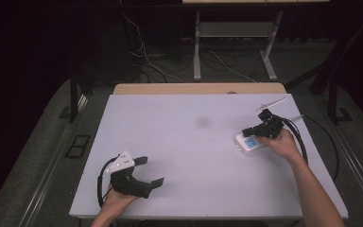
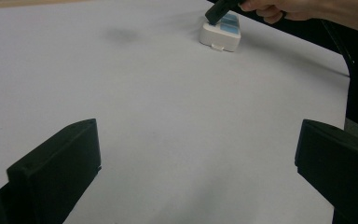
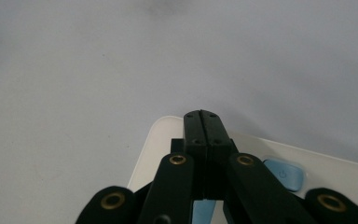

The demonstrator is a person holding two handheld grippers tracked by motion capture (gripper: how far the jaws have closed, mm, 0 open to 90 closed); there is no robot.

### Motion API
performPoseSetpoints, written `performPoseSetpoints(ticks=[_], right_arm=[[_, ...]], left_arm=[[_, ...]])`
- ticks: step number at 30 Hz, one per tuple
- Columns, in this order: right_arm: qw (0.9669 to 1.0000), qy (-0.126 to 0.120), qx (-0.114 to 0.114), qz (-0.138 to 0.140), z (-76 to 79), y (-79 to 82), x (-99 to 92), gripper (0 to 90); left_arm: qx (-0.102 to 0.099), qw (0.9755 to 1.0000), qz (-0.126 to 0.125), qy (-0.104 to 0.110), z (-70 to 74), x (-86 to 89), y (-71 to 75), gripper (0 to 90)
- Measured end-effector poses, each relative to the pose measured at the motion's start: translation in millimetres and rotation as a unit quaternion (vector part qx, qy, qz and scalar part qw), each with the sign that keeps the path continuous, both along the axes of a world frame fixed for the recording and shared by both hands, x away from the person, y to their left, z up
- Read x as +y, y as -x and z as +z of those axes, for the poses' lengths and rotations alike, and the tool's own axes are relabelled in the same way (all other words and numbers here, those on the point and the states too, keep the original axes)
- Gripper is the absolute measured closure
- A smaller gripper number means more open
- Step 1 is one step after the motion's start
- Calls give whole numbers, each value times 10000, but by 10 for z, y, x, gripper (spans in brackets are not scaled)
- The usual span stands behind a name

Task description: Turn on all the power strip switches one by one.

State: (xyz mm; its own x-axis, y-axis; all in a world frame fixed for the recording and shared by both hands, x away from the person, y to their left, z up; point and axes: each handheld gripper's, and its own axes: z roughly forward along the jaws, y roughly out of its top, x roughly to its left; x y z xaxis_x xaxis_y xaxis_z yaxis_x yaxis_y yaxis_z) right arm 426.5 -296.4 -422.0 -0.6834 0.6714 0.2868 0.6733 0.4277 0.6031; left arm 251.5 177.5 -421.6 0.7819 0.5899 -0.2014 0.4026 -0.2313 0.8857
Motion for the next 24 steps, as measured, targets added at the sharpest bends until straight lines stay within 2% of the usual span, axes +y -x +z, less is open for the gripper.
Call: performPoseSetpoints(ticks=[2,5,9,11,24], right_arm=[[10000,-34,24,8,9,-5,3,900],[10000,54,29,75,25,-10,39,900],[9999,-96,73,100,25,-22,56,900],[9998,-148,47,95,46,-24,52,900],[9999,-65,-132,55,269,-23,-67,900]], left_arm=[[0,10000,-5,2,0,-2,-1,0],[5,10000,-8,-2,-3,-3,-2,0],[10,10000,-1,15,-1,-1,-1,0],[12,10000,-2,10,-2,0,-1,0],[11,10000,-10,-6,-6,-5,-4,0]])
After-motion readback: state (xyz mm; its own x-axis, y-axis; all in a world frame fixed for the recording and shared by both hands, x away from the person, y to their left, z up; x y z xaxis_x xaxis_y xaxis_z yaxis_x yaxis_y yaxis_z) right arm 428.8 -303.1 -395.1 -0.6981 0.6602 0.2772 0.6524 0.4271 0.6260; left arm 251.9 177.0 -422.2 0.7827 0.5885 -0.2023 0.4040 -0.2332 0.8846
